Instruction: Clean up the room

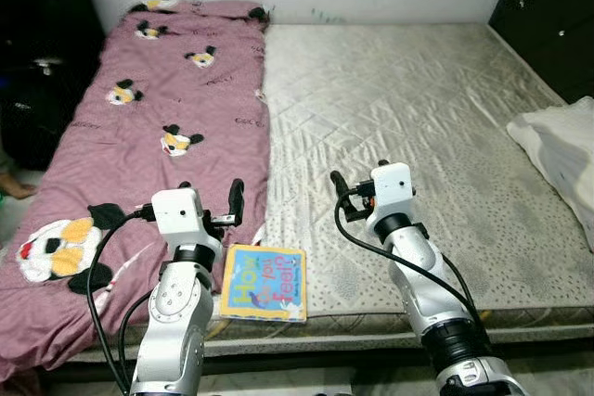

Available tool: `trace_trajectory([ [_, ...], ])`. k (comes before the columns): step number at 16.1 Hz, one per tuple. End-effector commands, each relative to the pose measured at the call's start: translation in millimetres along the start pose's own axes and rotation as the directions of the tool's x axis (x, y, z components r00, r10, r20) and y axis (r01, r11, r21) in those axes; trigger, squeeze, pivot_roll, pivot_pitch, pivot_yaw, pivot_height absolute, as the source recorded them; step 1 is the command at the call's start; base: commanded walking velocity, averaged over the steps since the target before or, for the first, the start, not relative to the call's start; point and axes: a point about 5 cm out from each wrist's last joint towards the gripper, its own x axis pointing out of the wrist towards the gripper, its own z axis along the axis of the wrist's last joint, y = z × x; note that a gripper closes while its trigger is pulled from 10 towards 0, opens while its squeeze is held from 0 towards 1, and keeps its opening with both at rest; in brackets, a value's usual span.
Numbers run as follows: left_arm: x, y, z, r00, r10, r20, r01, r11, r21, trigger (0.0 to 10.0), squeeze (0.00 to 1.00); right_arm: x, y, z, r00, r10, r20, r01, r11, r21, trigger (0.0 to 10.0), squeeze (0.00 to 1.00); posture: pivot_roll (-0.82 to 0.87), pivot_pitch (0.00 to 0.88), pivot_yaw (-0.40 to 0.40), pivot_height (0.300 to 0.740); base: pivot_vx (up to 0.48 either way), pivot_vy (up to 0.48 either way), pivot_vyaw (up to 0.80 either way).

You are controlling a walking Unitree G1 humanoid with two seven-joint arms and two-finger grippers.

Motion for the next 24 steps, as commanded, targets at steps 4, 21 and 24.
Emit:
trace_trajectory([
  [4, -0.5, -3.9, -3.6, 1.000, -0.006, -0.023, 0.005, 1.000, -0.027, 10.0, 0.00, -1.3, 0.1, -2.7, 1.000, 0.007, -0.007, -0.007, 1.000, 0.001, 10.0, 0.00, 0.05, 0.092, -0.029, 0.740, 0.000, 0.408, -0.54],
  [21, 1.0, 3.1, -0.8, 0.999, 0.033, 0.001, -0.033, 0.999, -0.013, 10.0, 0.00, -1.8, -0.1, -5.7, 1.000, 0.011, -0.018, -0.012, 1.000, -0.008, 10.0, 0.00, 0.05, 0.093, -0.027, 0.740, 0.000, 0.158, 0.00],
  [24, 0.7, 2.1, -0.3, 1.000, -0.004, 0.008, 0.004, 1.000, -0.025, 10.0, 0.00, -2.4, -0.2, -6.7, 1.000, 0.011, -0.023, -0.011, 1.000, -0.002, 10.0, 0.00, 0.05, 0.093, -0.027, 0.740, 0.000, 0.000, -0.16],
])
